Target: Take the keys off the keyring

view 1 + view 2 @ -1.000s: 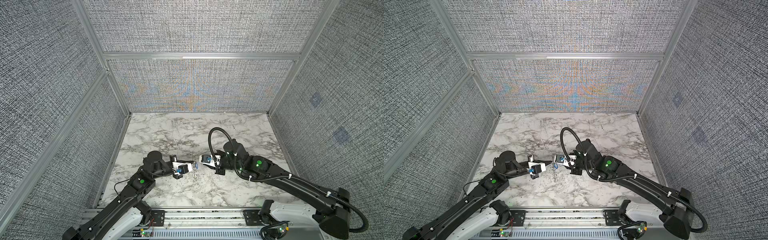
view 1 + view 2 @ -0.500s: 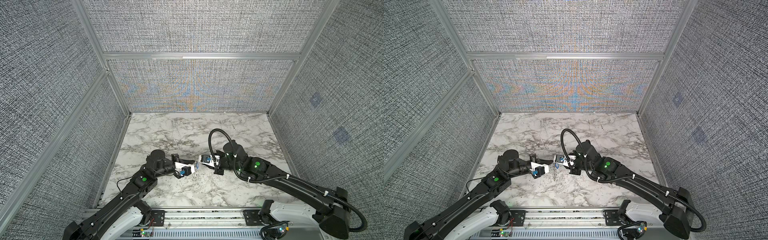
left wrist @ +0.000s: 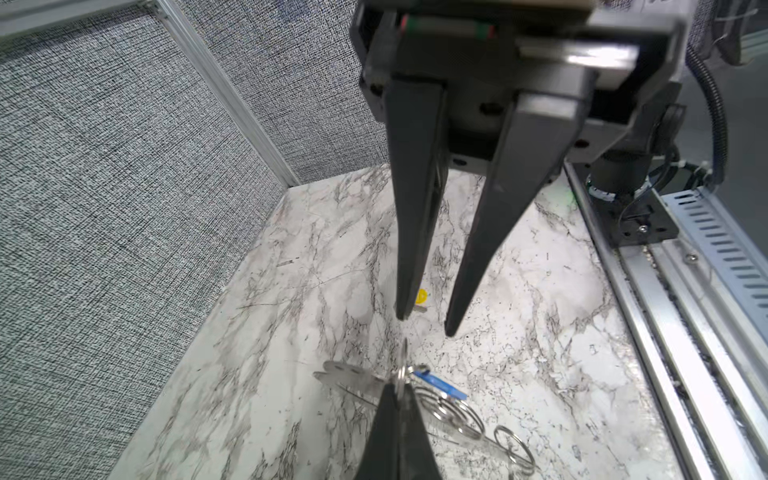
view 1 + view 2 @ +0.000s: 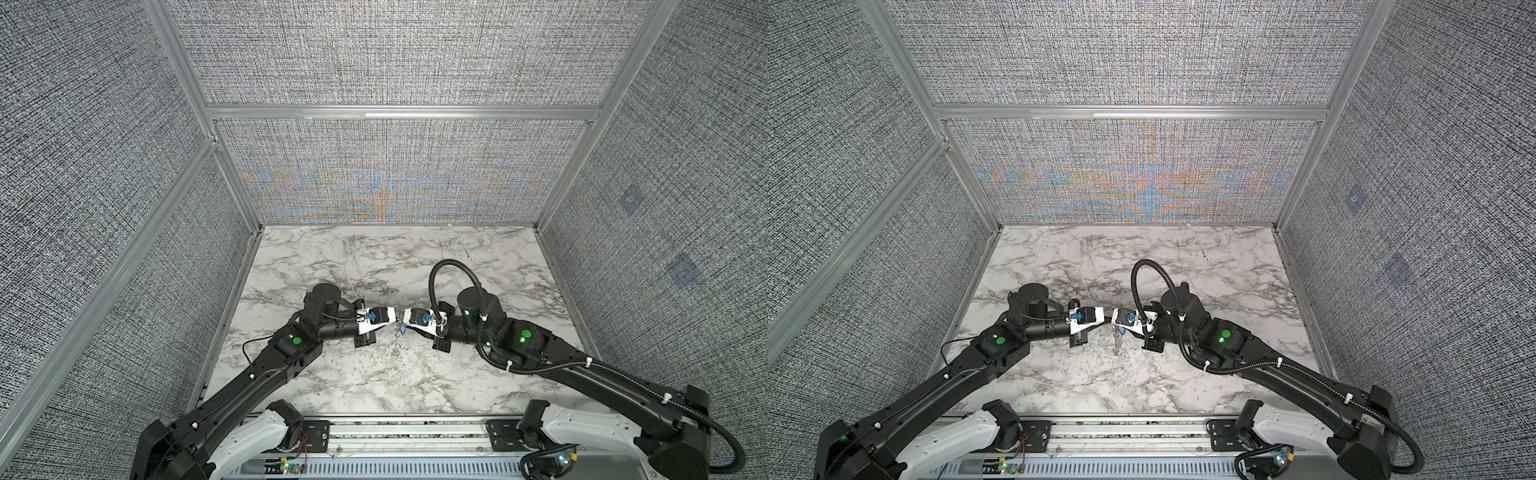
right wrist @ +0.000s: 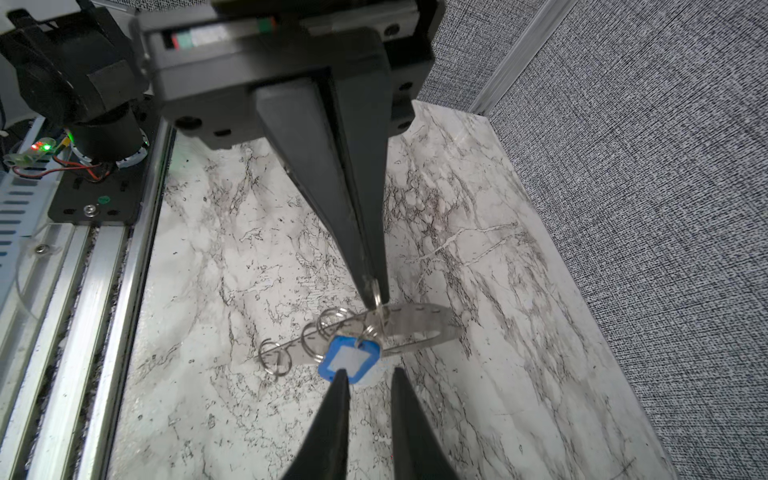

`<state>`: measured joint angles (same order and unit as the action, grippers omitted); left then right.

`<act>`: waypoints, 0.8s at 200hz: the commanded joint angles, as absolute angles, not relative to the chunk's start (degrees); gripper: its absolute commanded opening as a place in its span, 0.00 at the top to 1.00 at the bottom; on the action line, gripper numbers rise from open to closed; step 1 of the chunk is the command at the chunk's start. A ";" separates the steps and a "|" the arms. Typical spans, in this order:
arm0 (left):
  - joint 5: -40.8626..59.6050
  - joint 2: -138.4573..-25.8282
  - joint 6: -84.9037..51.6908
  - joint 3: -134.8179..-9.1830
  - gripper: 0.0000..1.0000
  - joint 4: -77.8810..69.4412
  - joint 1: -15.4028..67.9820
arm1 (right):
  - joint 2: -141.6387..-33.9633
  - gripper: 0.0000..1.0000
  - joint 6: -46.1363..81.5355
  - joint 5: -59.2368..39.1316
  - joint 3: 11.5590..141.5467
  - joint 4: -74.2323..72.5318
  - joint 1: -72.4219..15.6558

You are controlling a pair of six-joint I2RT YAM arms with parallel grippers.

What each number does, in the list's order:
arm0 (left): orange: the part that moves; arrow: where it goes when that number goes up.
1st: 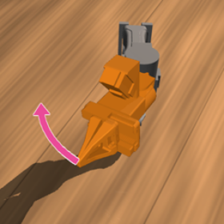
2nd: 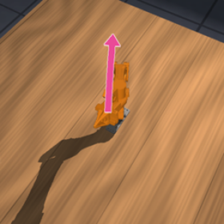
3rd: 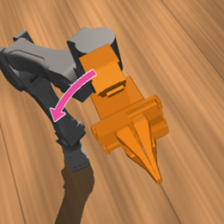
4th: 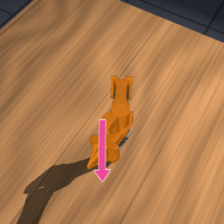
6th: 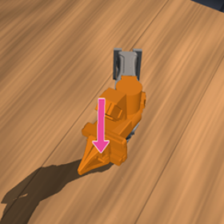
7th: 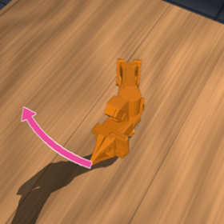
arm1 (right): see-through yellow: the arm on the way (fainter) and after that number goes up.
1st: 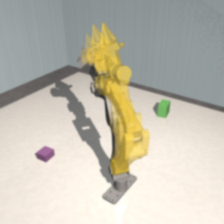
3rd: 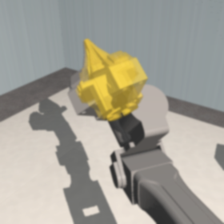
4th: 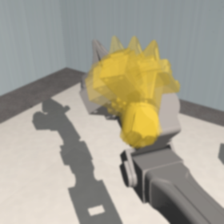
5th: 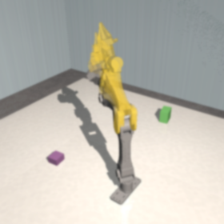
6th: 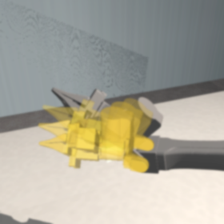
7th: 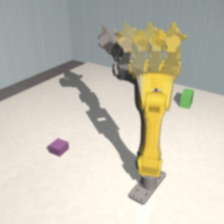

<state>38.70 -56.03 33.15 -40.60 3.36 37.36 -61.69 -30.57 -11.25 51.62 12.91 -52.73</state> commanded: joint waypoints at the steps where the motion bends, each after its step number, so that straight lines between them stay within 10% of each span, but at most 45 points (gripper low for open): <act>1: 41.28 -56.16 31.45 -41.23 1.00 4.49 37.35 | -61.22 0.81 -29.45 -11.43 51.58 11.08 -52.69; 160: 42.17 -56.60 32.08 -41.40 1.00 5.79 37.46 | -64.44 0.95 -27.32 -16.56 52.56 8.40 -52.69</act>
